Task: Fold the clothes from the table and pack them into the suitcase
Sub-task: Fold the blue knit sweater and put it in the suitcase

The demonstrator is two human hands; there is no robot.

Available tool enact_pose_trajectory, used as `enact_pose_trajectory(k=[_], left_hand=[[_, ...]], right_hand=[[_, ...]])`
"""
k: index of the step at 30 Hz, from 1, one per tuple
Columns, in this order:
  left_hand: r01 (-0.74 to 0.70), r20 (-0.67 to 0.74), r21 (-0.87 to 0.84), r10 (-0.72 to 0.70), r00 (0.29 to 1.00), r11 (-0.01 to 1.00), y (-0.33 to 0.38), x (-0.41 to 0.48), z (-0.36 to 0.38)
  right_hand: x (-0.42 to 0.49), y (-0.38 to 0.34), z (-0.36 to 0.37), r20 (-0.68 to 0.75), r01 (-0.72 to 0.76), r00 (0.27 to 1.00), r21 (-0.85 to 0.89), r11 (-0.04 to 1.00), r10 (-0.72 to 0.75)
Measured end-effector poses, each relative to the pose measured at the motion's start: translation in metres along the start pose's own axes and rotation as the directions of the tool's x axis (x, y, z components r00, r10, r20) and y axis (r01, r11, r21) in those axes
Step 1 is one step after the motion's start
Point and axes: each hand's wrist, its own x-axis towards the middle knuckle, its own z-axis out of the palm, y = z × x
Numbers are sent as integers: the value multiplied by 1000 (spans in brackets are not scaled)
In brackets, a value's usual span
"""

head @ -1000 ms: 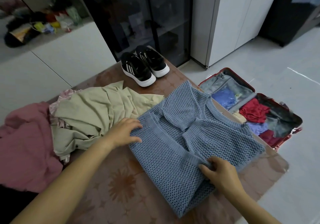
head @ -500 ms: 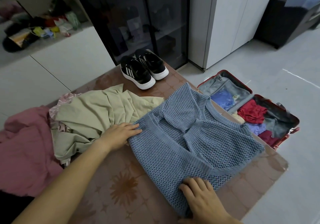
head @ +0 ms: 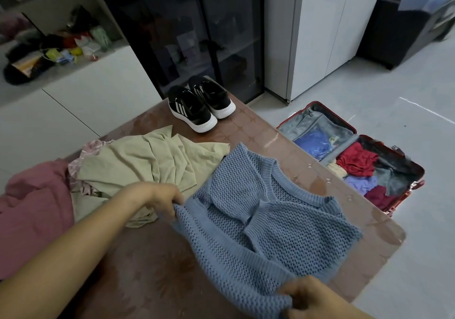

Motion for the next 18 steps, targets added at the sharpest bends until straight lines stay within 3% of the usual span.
enact_pose_trajectory(k=[3, 6, 11, 14, 16, 18], left_hand=[[-98, -136, -229, 68, 988, 968, 8, -5, -35], [-227, -366, -501, 33, 930, 835, 24, 7, -61], [-336, -606, -529, -70, 792, 779, 74, 54, -85], [-345, -658, -509, -98, 747, 789, 95, 80, -93], [-340, -697, -506, -144, 703, 793, 104, 93, -93], [-325, -727, -489, -172, 665, 810, 110, 101, -86]], right_hand=[[-9, -4, -21, -126, 24, 992, 181, 983, -1], [-9, 2, -43, -356, 33, 929, 356, 934, 104], [-5, 9, -77, -593, -40, 747, 410, 911, 300], [-4, 10, -91, -703, -131, 615, 356, 925, 358], [-4, 12, -96, -779, -266, 551, 178, 948, 301], [-5, 11, -93, -807, -431, 540, -23, 902, 238]])
